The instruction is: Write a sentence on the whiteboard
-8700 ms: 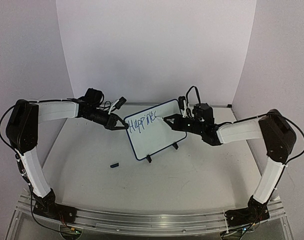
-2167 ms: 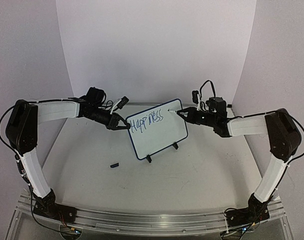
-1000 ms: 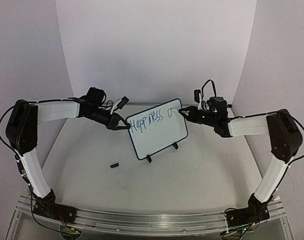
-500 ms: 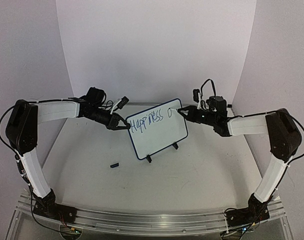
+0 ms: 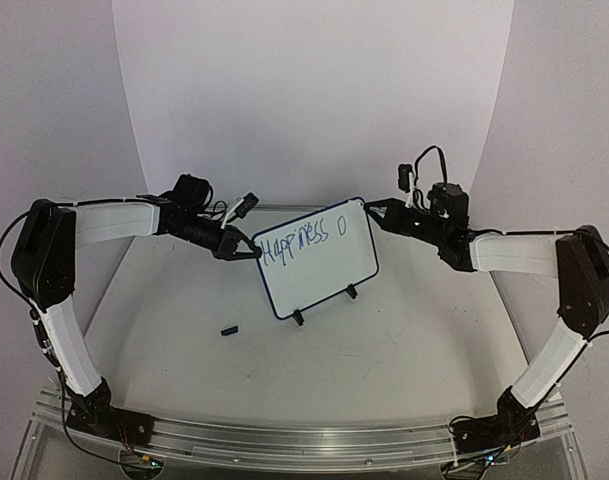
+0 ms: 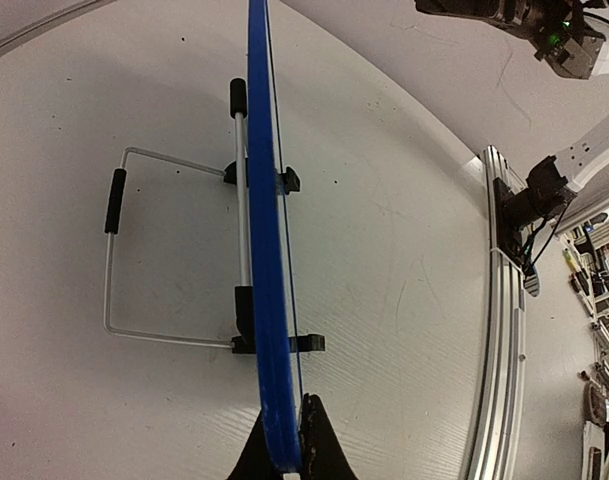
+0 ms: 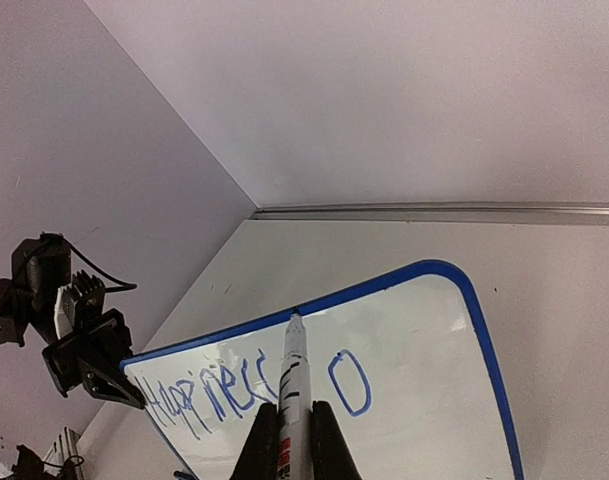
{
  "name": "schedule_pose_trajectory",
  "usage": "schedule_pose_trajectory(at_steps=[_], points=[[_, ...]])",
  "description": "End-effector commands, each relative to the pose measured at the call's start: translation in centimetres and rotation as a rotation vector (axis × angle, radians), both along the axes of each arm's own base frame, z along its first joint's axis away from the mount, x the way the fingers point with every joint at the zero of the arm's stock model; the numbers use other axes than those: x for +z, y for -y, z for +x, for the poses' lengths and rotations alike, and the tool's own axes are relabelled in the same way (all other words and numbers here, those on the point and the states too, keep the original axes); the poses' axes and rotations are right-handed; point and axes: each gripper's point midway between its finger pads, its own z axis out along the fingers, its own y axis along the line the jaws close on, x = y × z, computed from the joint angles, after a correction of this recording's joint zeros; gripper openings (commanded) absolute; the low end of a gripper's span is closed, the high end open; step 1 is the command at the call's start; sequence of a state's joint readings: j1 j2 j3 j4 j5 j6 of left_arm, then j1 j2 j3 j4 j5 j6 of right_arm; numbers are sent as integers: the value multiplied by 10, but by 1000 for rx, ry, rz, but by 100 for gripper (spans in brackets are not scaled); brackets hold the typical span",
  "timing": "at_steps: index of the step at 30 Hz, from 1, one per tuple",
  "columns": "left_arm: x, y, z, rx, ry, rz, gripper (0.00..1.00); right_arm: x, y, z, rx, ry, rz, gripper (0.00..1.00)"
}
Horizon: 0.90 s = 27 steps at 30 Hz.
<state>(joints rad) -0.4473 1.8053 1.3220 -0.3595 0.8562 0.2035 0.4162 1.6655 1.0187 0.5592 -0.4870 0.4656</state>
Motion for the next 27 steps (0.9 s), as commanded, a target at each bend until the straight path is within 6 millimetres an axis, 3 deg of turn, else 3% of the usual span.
schedule_pose_trajectory(at_steps=[1, 18, 27], points=[[-19, 1, -8, -16, 1, 86, 0, -4, 5, 8, -27, 5, -18, 0], [-19, 2, -8, -18, -1, 85, 0, -27, 2, 22, -44, -33, -48, 0], [-19, 2, -8, -18, 2, 86, 0, -52, 6, 12, -44, -90, -71, 0]])
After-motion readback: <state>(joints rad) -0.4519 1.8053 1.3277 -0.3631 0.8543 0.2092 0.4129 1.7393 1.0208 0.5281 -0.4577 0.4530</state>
